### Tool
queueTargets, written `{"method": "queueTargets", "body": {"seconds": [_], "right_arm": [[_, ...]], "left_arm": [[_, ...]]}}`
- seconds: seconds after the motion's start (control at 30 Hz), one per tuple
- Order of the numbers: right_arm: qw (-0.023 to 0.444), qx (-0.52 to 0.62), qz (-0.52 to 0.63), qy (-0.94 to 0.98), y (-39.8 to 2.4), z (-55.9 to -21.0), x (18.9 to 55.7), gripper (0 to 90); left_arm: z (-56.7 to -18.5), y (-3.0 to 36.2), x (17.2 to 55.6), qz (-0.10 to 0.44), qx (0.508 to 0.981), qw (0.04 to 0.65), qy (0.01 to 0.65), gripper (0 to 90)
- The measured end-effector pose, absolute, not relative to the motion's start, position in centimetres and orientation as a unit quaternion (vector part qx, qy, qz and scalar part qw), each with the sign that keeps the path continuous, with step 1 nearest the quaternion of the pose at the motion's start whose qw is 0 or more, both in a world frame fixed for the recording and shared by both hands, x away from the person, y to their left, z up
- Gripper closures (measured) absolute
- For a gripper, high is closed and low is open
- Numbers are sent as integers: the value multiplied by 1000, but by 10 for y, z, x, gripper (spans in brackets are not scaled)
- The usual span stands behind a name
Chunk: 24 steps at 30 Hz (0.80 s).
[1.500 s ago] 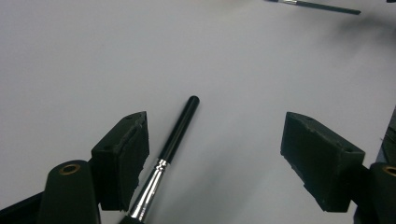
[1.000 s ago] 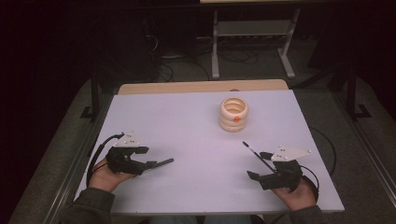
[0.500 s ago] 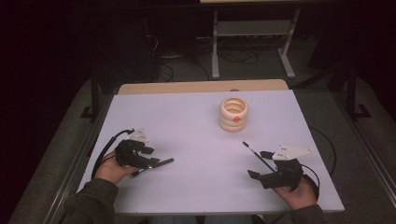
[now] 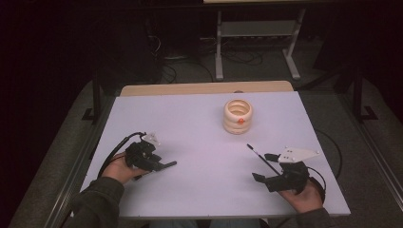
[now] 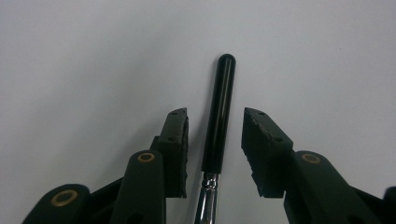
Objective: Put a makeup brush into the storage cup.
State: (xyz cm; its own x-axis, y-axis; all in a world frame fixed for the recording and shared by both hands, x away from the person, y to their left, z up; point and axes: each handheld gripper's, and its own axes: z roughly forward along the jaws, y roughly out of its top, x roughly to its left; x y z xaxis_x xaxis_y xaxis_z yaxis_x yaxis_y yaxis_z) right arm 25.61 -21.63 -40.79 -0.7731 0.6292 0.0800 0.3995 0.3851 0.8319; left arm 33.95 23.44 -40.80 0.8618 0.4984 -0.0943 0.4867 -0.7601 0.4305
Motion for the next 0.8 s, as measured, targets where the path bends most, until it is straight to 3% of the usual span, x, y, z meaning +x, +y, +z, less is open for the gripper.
{"method": "queueTargets", "body": {"seconds": [0.47,0.8], "right_arm": [[119,309,468,819,-215,-407,257,175],[115,307,466,822,-212,-408,257,175]], "left_arm": [[-418,229,341,-4,946,193,260,709],[-418,225,340,21,954,176,243,787]]}}
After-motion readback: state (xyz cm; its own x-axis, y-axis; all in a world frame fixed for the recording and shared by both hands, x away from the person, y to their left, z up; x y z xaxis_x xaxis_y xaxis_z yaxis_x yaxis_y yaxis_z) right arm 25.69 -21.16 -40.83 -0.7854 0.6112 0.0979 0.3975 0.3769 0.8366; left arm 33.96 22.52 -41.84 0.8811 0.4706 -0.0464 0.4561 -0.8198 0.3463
